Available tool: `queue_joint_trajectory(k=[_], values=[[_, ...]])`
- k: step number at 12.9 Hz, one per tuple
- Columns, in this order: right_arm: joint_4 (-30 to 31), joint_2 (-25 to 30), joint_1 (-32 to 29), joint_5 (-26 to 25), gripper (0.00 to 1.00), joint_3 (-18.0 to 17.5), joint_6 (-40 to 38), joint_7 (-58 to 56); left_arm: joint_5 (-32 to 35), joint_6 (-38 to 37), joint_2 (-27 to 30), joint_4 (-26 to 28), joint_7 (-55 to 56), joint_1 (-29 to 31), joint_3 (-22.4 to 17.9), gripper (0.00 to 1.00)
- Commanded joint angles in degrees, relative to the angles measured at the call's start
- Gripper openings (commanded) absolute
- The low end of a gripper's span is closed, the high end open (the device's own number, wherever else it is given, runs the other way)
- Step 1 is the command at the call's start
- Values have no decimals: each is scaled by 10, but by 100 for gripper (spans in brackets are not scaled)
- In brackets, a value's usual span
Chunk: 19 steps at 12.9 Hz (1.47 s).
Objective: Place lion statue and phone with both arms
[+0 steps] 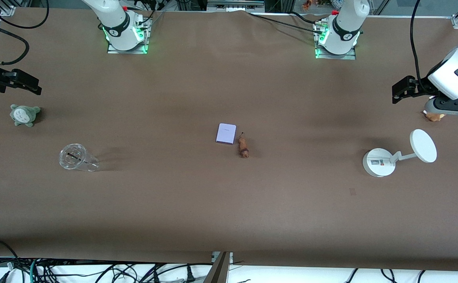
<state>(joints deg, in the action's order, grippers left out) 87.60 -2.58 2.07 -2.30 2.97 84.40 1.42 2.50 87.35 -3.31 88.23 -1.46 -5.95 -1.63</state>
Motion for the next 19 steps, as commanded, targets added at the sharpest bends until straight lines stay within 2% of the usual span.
queue_joint_trajectory(k=[1,19], values=[[-14,-6,-8,9,100,-2,-5,-2,-8,-10,-7,-17,-3,0,-2,100],[-14,-14,-8,8,100,-2,-1,-3,1,-6,-22,-19,-4,-18,-1,100]])
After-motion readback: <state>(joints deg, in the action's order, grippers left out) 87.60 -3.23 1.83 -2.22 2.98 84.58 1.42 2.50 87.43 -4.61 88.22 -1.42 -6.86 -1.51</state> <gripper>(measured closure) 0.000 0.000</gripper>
